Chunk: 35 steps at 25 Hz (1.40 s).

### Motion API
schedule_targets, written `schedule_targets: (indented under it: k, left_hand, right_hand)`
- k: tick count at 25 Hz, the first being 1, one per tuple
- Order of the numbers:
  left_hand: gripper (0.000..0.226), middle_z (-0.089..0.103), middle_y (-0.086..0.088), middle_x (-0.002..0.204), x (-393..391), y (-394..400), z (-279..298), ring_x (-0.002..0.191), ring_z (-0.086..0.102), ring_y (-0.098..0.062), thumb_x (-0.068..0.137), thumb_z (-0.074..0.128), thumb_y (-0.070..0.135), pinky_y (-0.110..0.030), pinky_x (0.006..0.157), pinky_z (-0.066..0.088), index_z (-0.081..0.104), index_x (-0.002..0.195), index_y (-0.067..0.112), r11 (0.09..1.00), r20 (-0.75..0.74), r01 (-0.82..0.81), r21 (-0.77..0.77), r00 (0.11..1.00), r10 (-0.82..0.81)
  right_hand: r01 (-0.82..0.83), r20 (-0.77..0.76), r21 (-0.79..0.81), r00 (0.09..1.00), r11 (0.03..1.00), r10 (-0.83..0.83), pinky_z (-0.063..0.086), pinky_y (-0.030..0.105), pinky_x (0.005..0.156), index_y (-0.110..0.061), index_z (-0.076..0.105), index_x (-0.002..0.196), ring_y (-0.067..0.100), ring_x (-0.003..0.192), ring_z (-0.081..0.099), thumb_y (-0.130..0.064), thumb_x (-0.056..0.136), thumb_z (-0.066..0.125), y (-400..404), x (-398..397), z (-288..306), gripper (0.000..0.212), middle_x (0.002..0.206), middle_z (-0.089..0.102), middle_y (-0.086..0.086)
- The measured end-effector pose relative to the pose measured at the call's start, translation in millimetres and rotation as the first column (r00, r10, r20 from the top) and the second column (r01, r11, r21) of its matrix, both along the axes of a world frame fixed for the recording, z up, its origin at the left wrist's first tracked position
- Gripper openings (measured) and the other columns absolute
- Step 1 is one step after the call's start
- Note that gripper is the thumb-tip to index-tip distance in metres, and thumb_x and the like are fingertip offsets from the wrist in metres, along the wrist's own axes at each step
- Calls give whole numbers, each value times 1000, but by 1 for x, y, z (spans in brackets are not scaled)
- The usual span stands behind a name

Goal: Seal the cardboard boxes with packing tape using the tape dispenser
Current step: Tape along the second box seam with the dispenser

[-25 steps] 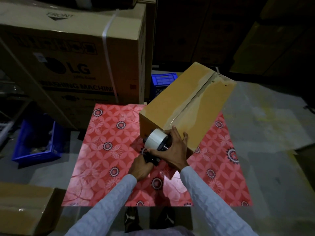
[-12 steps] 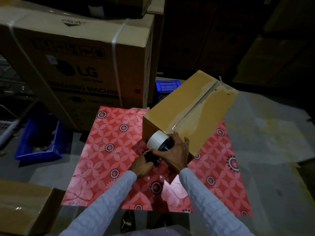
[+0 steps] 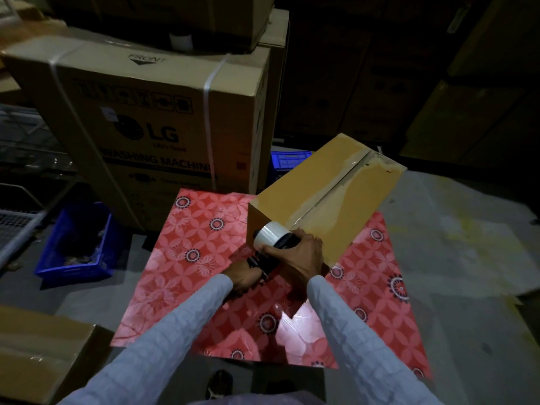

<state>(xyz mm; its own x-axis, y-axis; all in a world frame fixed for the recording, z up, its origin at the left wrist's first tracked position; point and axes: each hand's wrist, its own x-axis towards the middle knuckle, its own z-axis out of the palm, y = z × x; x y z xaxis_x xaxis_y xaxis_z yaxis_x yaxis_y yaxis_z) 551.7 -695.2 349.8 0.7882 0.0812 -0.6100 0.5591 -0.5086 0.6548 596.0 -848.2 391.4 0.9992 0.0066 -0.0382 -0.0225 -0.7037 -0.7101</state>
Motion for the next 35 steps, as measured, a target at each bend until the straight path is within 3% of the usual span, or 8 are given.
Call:
schedule_targets:
  k: [6,10,12,16,21,25,29,35]
  left_hand:
    - [23,61,-7,67,-3,-2,-13,48,45,-20,82,51,33,-25,47,35,66,87,17,1000,39,0,11,999,-1]
    - [20,70,-14,84,-3,-4,-27,62,63,-32,87,56,37,-25,49,38,67,88,21,999,48,18,47,999,-21]
    - [25,73,-17,93,-3,-5,-36,76,70,-36,87,57,43,-24,48,37,69,91,22,998,51,-9,55,999,7]
    - [21,71,-12,86,-2,-6,-45,70,67,-33,84,58,46,-26,53,39,64,77,27,1000,51,-26,11,998,26]
    - [41,73,-11,110,2,3,-59,99,68,-35,84,56,50,-35,76,52,71,111,22,989,128,87,118,987,-102]
    - [59,75,-7,112,3,7,-97,102,70,-32,69,51,60,-37,82,55,71,113,26,995,141,53,85,988,-64]
    - [70,74,-13,112,2,1,-156,102,71,-35,66,51,58,-43,83,57,69,117,14,999,188,-28,30,982,22]
    - [52,73,-21,114,-2,-1,-101,104,69,-39,79,55,37,-42,82,55,71,115,3,1000,262,-8,9,965,5]
  right_hand:
    - [12,-38,-24,999,1000,-13,56,48,89,-28,73,107,26,102,61,-88,38,76,-3,-2,-12,91,92,67,-7]
    - [-16,13,-40,1000,999,17,50,49,98,-24,72,113,28,110,53,-75,45,87,-7,-4,-8,86,94,54,-8]
    - [-23,18,-43,1000,999,24,45,49,105,-21,73,115,24,105,53,-69,47,91,-4,-3,-9,85,101,60,-3]
    - [-31,-19,-71,999,997,30,35,52,115,-24,75,116,26,115,58,-79,44,82,0,3,-16,91,130,68,3]
    - [-102,-50,-132,994,986,96,11,48,127,-25,67,134,27,142,44,-80,49,83,-6,0,-17,103,156,49,5]
    - [-152,-14,-240,988,959,153,11,61,122,-23,59,130,25,135,51,-92,43,64,4,-4,-26,111,141,57,6]
    - [-197,-40,-377,980,905,196,3,66,120,-18,43,146,31,150,29,-83,50,72,15,-10,-32,120,153,39,16]
    - [-84,111,-428,983,900,145,16,76,112,-19,51,131,33,126,47,-71,46,76,31,-10,-43,102,123,40,7]
